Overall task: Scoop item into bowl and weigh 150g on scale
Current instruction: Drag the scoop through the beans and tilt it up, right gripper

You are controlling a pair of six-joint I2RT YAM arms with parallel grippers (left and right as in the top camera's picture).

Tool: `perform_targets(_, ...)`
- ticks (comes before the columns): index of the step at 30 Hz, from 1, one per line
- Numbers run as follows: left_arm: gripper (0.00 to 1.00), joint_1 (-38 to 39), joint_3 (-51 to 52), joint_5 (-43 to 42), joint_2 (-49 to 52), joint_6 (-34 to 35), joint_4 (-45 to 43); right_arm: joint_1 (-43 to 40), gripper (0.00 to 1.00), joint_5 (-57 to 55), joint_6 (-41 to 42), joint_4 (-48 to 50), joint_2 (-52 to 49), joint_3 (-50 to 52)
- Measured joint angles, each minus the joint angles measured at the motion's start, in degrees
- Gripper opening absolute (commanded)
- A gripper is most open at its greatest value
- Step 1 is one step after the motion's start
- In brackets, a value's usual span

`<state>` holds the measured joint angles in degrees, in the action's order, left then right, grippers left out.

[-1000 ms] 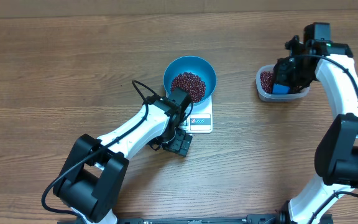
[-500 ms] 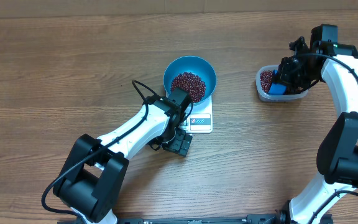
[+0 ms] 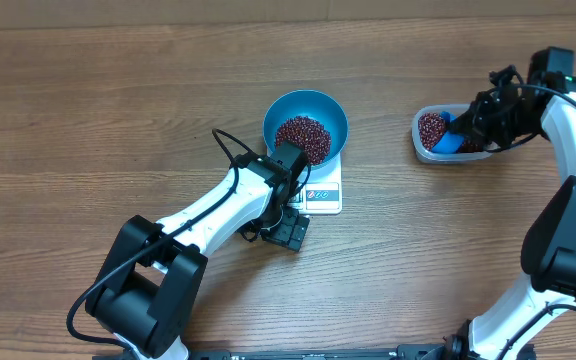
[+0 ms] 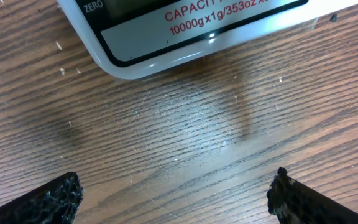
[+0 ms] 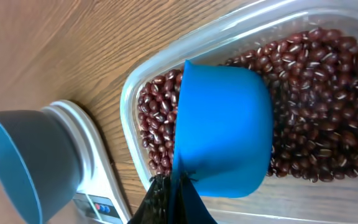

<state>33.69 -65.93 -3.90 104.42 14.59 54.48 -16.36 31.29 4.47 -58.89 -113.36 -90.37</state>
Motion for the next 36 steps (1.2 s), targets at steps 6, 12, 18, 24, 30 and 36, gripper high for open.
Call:
perform_targets(6, 1.0, 0.0, 0.0, 0.02, 0.0, 0.0, 0.0, -2.45, 0.04, 2.75, 0.02, -0.83, -0.61, 0.02)
perform_targets(12, 1.0, 0.0, 0.0, 0.0, 0.0, 0.0, 0.0, -4.48, 0.04, 3.39, 0.0, -0.85, -0.83, 0.07)
perform_targets(18, 0.99, 0.0, 0.0, 0.0, 0.0, 0.0, 0.0, -6.03, 0.04, 3.78, 0.0, -0.85, -0.83, 0.04)
perform_targets(24, 1.0, 0.0, 0.0, 0.02, 0.0, 0.0, 0.02, -6.27, 0.04, 3.89, -0.33, -2.16, -0.83, -0.57)
perform_targets(30, 1.0, 0.0, 0.0, 0.02, 0.0, 0.0, 0.02, -6.27, 0.04, 4.09, -2.21, -4.24, -0.83, -1.81)
perform_targets(36, 1.0, 0.0, 0.0, 0.02, 0.0, 0.0, 0.02, -6.27, 0.04, 4.79, -3.72, -5.99, -0.83, -3.52)
